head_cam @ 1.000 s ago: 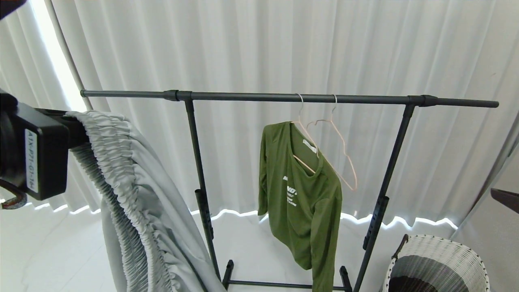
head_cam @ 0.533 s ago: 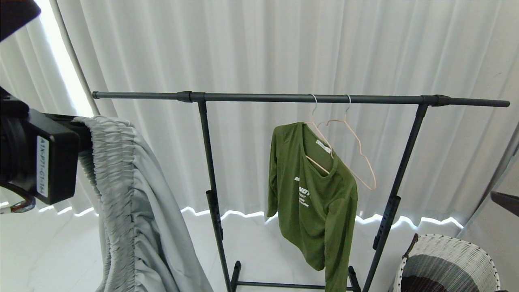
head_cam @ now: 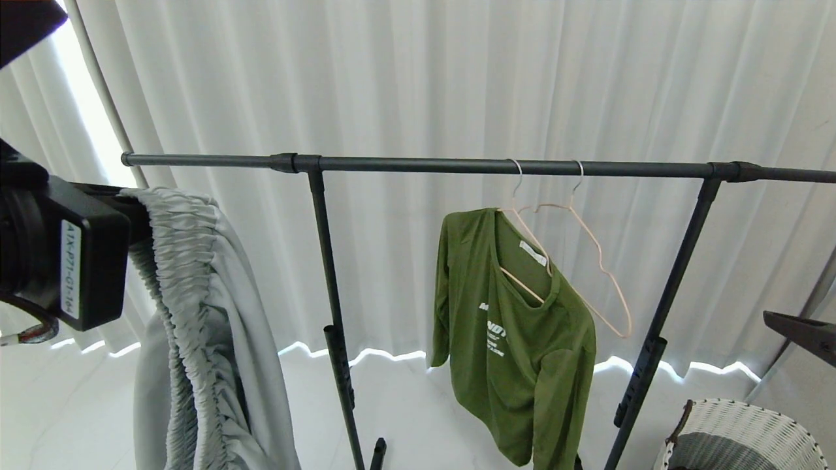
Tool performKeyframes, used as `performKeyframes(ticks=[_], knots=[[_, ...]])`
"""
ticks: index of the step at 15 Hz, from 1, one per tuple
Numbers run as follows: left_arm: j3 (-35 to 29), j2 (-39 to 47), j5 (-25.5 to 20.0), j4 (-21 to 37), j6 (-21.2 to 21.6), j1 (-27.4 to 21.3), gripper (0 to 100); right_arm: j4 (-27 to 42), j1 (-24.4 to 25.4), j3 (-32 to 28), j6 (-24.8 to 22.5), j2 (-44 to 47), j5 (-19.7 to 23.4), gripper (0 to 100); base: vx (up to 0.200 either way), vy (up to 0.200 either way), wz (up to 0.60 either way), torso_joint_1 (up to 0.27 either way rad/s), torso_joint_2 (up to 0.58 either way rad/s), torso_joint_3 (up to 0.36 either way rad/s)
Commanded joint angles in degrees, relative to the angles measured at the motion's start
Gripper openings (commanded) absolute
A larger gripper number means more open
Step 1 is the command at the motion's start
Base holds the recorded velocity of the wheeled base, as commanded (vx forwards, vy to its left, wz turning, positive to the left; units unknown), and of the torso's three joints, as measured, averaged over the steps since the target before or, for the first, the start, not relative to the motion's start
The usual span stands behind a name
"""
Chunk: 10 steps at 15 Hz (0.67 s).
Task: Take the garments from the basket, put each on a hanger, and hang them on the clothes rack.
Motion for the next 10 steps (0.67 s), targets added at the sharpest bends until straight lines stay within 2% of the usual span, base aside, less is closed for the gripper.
performKeyframes(ticks=[1,7,9,10], knots=[[0.0,0.2,0.0,0.0,0.0,0.0,0,-0.2,0.0,0.0,0.0,1.4,0.0,100,0.2,0.0,0.0,-0.002,0.0,-0.002],[1.1,0.0,0.0,0.0,-0.1,0.1,0,-0.2,0.0,0.0,0.2,3.2,0.0,100,0.2,0.0,0.0,0.002,0.0,0.003],[3.1,-0.5,0.0,-0.1,-0.2,0.1,0,-2.3,0.0,-0.4,0.5,5.7,2.2,100,0.0,0.0,0.0,0.0,0.0,0.0],[4.3,-0.5,0.0,-1.4,-0.2,0.1,0,-3.6,0.0,-0.4,0.5,7.9,5.1,100,0.0,0.0,0.0,0.0,0.0,0.0]])
